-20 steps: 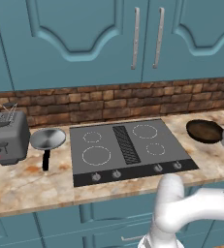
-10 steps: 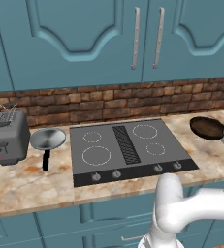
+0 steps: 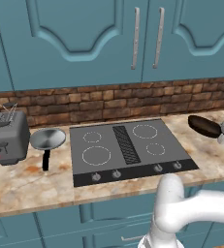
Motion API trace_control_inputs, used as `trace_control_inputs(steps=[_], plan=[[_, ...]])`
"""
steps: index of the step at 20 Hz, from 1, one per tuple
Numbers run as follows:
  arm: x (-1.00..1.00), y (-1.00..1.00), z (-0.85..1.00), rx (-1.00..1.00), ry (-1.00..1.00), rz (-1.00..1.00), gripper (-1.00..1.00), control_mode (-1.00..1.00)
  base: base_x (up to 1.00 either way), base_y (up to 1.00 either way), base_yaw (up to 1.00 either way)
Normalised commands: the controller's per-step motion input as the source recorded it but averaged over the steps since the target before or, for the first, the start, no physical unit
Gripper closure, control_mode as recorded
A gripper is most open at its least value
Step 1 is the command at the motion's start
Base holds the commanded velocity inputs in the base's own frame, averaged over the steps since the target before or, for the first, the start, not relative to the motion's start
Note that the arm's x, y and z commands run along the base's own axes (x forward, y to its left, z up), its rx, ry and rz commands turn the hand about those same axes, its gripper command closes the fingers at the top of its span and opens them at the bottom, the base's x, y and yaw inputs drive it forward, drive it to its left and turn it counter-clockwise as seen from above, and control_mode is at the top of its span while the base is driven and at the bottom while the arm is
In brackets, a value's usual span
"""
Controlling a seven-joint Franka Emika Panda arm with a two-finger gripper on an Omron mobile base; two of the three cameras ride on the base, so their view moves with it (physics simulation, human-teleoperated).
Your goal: Place both pans onto different burners. Then place the potato and the chicken drumstick on different pans.
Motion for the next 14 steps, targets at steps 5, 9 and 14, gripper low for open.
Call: trace_control_inputs(steps=[5,9,14], plan=[[-0.28,0.72,0.0,-0.11,-0.01,0.17,1.0,-1.0,0.0,0.0,0.0],[-0.16,0.7,0.0,-0.11,-0.03,0.1,1.0,-1.0,0.0,0.0,0.0],[-0.02,0.67,0.0,-0.07,-0.01,0.03,1.0,-1.0,0.0,0.0,0.0]])
